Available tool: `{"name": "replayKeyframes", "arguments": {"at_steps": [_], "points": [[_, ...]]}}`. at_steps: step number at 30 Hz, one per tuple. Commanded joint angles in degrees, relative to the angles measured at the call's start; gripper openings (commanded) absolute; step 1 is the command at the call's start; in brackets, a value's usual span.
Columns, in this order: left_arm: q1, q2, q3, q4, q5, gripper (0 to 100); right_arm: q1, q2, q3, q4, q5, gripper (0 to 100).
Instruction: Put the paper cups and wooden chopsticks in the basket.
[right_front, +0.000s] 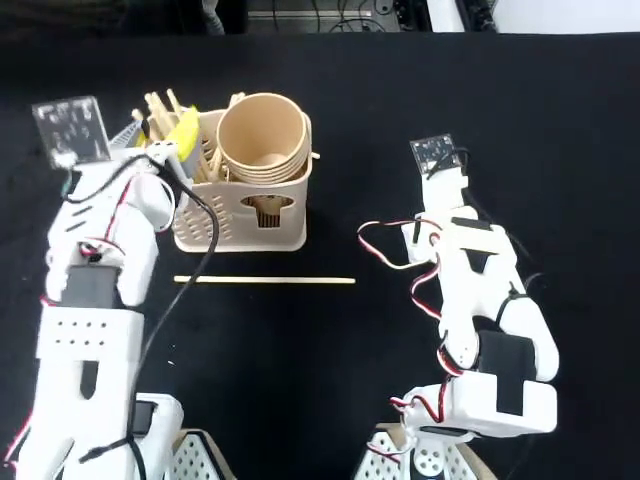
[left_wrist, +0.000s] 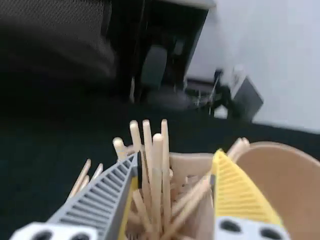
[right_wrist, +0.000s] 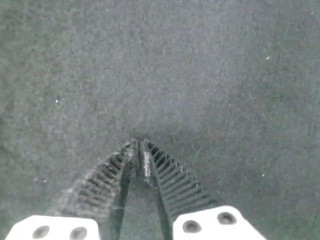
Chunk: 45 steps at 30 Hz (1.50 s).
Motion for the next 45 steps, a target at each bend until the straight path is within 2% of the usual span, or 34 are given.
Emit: {"name": "replayKeyframes", "arguments": {"at_steps": [1, 6, 10, 14, 19, 22, 26, 34, 40, 45], "points": [[-5.6, 0.4, -15.5, 20.5, -3.7, 26, -0.9, -2.6, -0.1, -0.4, 0.4, 1.2], [-16.7, 1.5, -21.4, 32.4, -9.8, 26, -0.9, -2.6, -0.1, -0.4, 0.4, 1.2], [-26.9, 7.1, -22.2, 33.5, -14.2, 26, -0.9, -2.6, -0.1, -0.4, 0.4, 1.2], [-30.8, 16.4, -22.9, 33.5, -17.3, 25, -0.9, -2.6, -0.1, -0.4, 0.4, 1.2], [-30.2, 31.2, -22.5, 28.0, -18.1, 25, -0.9, -2.6, -0.1, -0.4, 0.4, 1.2], [-27.2, 41.5, -23.3, 23.2, -18.5, 25, -0.9, -2.6, -0.1, -0.4, 0.4, 1.2], [-22.6, 54.9, -29.1, 22.2, -20.9, 25, -0.9, -2.6, -0.1, -0.4, 0.4, 1.2], [-19.6, 75.6, -48.1, 32.2, -20.8, 23, -0.9, -2.6, -0.1, -0.4, 0.4, 1.2], [-19.7, 82.1, -55.2, 38.9, -32.5, 2, -0.9, -2.6, -0.1, -0.4, 0.4, 1.2], [-20.7, 82.1, -55.3, 43.3, -36.6, 3, -0.9, -2.6, -0.1, -0.4, 0.4, 1.2]]}}
